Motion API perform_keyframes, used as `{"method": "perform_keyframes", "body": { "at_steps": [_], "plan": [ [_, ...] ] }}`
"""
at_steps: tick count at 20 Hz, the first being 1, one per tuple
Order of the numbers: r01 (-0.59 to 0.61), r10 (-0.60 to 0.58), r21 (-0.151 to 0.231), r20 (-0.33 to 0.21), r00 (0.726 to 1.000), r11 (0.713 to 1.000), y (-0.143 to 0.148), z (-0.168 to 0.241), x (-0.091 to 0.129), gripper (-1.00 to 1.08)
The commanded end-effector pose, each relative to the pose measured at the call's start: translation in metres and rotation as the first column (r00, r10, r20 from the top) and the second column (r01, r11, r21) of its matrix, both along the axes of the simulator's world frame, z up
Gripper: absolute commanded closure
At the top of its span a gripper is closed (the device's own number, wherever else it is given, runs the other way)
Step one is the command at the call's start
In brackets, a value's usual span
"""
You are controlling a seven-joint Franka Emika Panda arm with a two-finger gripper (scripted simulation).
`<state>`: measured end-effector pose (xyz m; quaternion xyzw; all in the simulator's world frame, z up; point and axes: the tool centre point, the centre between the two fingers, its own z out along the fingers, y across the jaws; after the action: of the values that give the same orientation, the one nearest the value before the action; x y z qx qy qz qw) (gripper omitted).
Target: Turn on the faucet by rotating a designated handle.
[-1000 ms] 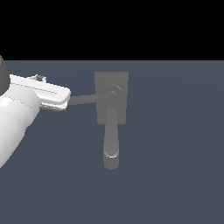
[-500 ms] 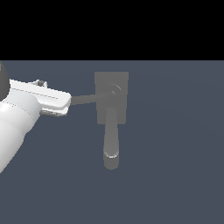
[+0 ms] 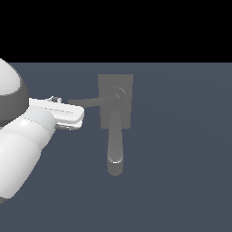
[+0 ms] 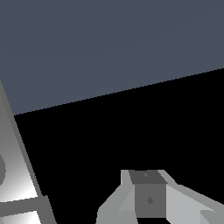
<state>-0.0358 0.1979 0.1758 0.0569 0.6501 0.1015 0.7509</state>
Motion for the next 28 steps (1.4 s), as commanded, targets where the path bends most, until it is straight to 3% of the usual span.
{"method": "perform_keyframes", "body": {
  "at_steps": [1, 7, 12, 22, 28],
  "plan": [
    [0.014, -0.016, -0.038, -0.039, 0.999, 0.999, -0.013, -0.018, 0.000, 1.08],
    [0.038, -0.048, -0.102, -0.105, 0.993, 0.994, -0.037, -0.049, -0.001, 1.08],
    [0.048, -0.065, -0.128, -0.133, 0.989, 0.991, -0.048, -0.059, -0.001, 1.08],
    [0.046, -0.074, -0.198, -0.137, 0.988, 0.979, -0.064, -0.055, 0.005, 1.08],
    [0.045, -0.074, -0.206, -0.136, 0.988, 0.977, -0.066, -0.056, 0.005, 1.08]
  ]
}}
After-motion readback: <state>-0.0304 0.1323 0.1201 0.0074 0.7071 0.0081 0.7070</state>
